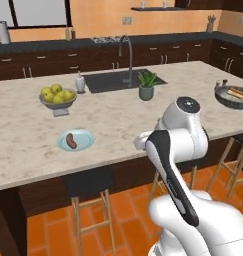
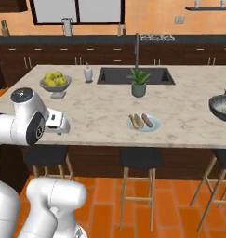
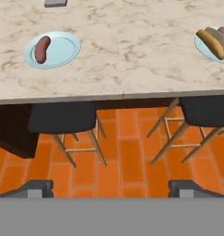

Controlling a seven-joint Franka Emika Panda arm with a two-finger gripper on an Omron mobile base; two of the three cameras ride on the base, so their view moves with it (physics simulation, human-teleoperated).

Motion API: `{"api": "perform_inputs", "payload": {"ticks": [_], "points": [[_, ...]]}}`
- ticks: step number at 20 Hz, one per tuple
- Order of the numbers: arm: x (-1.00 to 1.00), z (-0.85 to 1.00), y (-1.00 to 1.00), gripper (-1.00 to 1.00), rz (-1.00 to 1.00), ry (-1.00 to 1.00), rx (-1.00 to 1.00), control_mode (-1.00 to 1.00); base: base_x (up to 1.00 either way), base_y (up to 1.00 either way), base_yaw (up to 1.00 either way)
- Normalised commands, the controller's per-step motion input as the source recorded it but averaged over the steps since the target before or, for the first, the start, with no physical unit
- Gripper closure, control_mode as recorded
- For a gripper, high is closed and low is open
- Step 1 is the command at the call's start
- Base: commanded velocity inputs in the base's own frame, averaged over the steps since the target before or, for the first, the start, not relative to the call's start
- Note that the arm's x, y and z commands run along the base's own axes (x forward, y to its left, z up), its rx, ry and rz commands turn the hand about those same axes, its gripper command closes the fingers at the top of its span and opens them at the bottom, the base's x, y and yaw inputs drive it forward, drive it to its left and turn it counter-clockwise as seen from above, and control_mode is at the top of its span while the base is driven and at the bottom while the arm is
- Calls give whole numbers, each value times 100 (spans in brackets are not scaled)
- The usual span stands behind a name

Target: Place one bun and one sausage from the bowl on each plate.

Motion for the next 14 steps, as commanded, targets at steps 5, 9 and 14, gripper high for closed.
{"api": "perform_inputs", "payload": {"ticks": [5,9,14], "points": [[0,0,0,-100,0,0,0,100,-5,-100,-10],[0,0,0,-100,0,0,0,100,0,-100,-6],[0,0,0,-100,0,0,0,100,0,-100,0]]}}
